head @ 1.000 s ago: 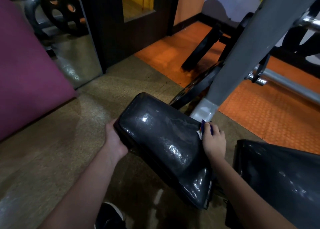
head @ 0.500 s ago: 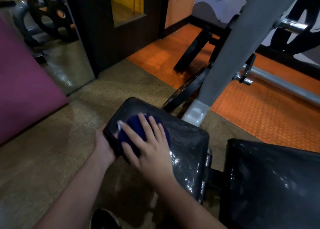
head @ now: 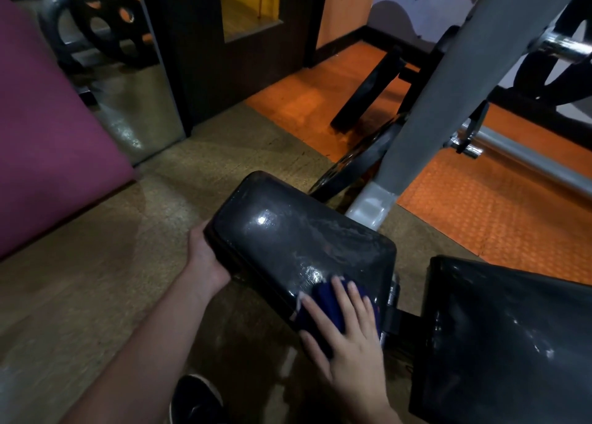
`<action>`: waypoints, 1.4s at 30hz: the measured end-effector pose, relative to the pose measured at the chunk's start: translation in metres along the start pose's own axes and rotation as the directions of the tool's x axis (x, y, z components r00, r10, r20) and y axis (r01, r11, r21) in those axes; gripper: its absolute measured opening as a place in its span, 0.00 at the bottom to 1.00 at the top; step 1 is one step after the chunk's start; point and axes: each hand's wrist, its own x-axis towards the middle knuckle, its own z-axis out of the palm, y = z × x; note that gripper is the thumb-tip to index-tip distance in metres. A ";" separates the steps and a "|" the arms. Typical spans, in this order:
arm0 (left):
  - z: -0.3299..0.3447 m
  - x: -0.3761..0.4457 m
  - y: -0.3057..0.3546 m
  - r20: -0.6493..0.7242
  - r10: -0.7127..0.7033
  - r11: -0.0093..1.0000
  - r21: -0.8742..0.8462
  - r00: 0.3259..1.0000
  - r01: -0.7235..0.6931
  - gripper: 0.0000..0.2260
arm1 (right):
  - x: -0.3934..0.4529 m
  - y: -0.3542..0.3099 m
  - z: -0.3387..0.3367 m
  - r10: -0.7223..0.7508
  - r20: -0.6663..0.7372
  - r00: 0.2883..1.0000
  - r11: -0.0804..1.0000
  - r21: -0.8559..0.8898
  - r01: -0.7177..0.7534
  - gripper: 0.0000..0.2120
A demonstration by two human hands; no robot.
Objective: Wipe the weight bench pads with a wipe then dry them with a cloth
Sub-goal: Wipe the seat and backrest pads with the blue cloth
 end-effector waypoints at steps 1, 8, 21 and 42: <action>0.000 0.000 0.000 0.002 0.007 1.000 0.006 1.000 -0.007 0.17 | 0.018 -0.011 -0.002 0.003 0.022 1.000 1.000 0.004 -0.003 0.27; 0.002 -0.004 -0.003 0.006 0.023 0.998 0.051 1.000 -0.023 0.19 | 0.155 -0.075 -0.013 0.082 0.108 0.991 0.961 0.255 -0.107 0.23; -0.004 0.010 -0.005 -0.001 0.064 0.998 -0.014 0.998 -0.064 0.13 | 0.092 0.017 -0.001 0.509 0.051 0.859 0.818 0.282 -0.501 0.24; 0.093 -0.089 -0.059 0.727 0.475 -0.430 0.683 0.495 -0.590 0.06 | 0.126 0.051 -0.115 0.545 0.427 0.722 0.567 0.446 -0.692 0.16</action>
